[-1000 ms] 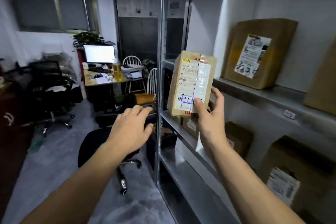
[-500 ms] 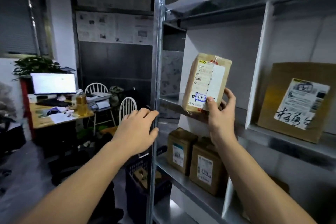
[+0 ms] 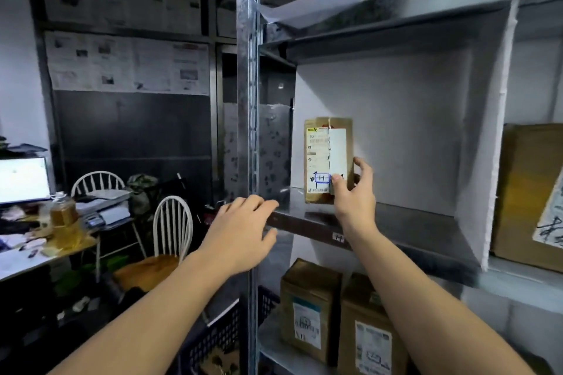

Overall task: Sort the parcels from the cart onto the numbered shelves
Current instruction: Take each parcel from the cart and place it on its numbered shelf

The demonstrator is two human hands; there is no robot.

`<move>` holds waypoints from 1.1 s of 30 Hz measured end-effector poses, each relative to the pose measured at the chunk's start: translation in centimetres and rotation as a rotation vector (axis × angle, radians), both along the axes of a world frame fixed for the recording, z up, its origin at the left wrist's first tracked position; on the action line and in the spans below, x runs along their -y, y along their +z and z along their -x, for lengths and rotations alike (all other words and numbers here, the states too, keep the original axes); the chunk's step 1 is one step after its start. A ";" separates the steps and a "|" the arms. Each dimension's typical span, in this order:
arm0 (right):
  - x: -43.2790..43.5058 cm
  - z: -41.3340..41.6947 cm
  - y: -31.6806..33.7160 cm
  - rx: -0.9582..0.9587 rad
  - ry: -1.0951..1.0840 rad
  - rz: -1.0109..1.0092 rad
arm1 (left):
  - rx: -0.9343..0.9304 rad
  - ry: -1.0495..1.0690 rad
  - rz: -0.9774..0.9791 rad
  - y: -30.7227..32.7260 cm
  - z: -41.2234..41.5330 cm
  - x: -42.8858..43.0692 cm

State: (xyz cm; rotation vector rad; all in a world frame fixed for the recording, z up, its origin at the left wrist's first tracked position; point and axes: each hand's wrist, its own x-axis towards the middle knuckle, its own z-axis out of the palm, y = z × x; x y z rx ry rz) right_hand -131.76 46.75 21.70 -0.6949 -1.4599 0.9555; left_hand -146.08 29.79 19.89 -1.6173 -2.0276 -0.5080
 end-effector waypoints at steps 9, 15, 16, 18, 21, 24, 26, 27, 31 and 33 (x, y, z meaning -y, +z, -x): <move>-2.3 5.4 -1.3 0.288 -0.103 -0.014 | 0.038 -0.163 -0.043 -0.9 7.4 -4.0; -3.1 6.8 -1.2 0.375 -0.196 0.009 | 0.027 -0.283 -0.025 -0.1 10.5 -6.4; -3.1 7.0 -1.2 0.377 -0.218 0.022 | 0.029 -0.304 -0.024 -0.1 10.8 -6.7; -2.9 7.6 -1.2 0.386 -0.250 0.032 | 0.033 -0.332 -0.025 -0.4 11.4 -6.9; -2.6 8.4 -1.4 0.406 -0.297 -0.005 | 0.044 -0.374 -0.004 -1.0 12.3 -7.0; -2.2 8.8 -1.5 0.448 -0.346 -0.018 | 0.072 -0.403 -0.004 -1.5 13.1 -6.6; -2.0 8.8 -1.5 0.462 -0.359 -0.022 | 0.083 -0.427 -0.009 -1.5 13.4 -6.2; -1.9 8.8 -1.5 0.469 -0.361 -0.023 | 0.087 -0.436 -0.009 -1.6 13.5 -6.0; -0.7 8.1 -1.5 0.479 -0.422 -0.001 | 0.105 -0.477 -0.022 -2.0 13.7 -5.3; 0.6 7.2 -2.2 0.474 -0.469 -0.051 | 0.113 -0.509 -0.029 -2.5 13.4 -5.0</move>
